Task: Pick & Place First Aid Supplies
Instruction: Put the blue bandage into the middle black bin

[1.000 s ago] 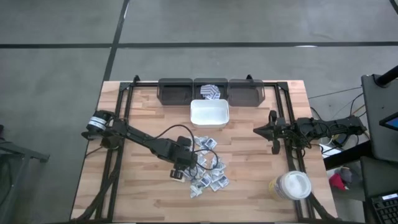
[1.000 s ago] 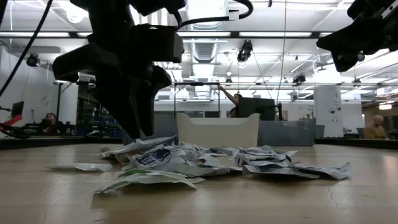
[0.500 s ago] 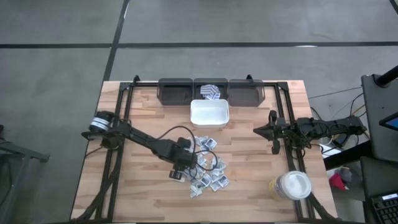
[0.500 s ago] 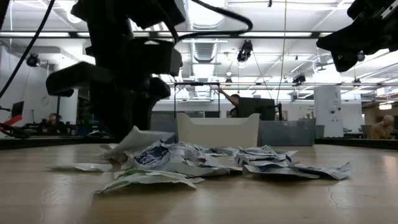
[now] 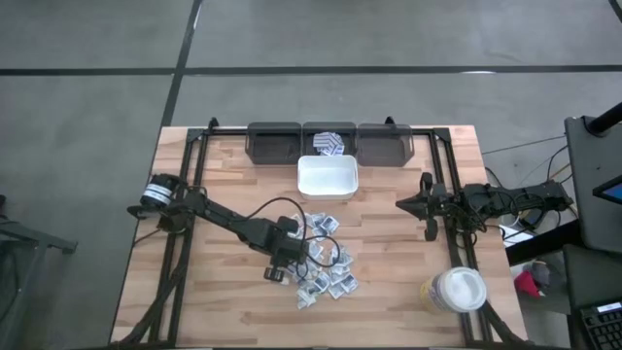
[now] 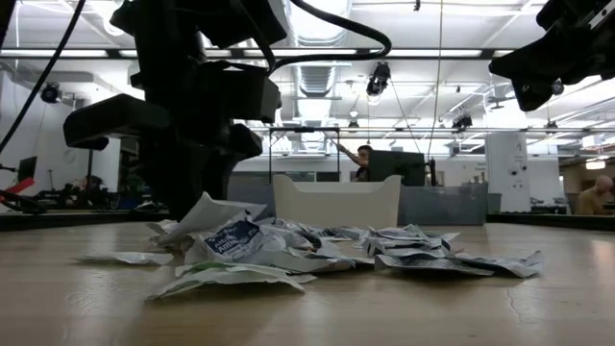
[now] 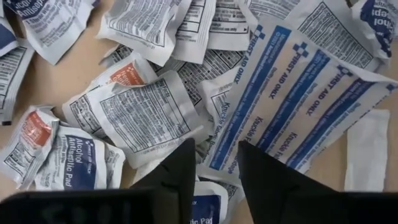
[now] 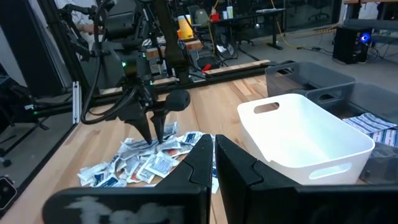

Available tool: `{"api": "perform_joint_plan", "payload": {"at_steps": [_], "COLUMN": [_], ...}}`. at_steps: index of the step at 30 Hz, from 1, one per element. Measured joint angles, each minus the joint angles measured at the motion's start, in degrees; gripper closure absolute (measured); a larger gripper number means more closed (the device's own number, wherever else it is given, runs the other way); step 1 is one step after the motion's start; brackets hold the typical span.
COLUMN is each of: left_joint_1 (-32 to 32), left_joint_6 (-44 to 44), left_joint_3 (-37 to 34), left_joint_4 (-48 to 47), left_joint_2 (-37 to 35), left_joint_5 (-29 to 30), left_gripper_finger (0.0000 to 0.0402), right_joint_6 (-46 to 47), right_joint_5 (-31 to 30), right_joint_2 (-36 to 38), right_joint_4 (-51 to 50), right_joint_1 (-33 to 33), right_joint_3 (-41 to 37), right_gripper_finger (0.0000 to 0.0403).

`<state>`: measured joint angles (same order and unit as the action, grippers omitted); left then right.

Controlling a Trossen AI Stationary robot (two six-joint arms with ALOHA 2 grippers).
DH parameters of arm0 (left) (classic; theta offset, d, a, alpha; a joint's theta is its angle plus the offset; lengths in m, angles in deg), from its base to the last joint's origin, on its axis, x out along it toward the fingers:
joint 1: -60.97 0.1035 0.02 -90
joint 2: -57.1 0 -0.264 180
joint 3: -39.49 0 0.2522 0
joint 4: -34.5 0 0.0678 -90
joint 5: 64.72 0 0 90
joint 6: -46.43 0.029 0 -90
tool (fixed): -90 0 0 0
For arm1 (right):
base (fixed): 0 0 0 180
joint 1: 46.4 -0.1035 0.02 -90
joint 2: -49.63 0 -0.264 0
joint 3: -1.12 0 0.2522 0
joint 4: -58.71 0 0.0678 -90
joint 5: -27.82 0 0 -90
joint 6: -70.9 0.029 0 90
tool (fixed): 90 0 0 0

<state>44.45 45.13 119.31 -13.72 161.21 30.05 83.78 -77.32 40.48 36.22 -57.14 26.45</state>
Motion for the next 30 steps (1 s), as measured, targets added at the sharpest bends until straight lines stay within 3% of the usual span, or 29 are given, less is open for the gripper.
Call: {"api": "perform_joint_plan", "payload": {"at_steps": [17,24,30], "left_joint_1": [-0.04,0.0,0.2], "left_joint_6": [-1.66,-2.58,-5.54], "left_joint_3": [0.0,0.0,1.75], "left_joint_4": [-0.02,0.02,-1.31], "left_joint_2": [0.0,0.0,-0.04], "left_joint_5": [-0.06,0.59,8.14], "left_gripper_finger": [0.0396,0.0399,0.0399], "right_joint_6": [0.01,0.01,0.01], "right_joint_5": [0.0,0.0,0.0], "right_joint_2": [0.0,0.0,0.0], "right_joint_4": [0.01,0.01,0.02], "right_joint_1": [0.0,0.0,0.01], "right_joint_3": [0.0,0.0,0.0], "right_gripper_finger": [0.0385,0.0385,0.0385]}}
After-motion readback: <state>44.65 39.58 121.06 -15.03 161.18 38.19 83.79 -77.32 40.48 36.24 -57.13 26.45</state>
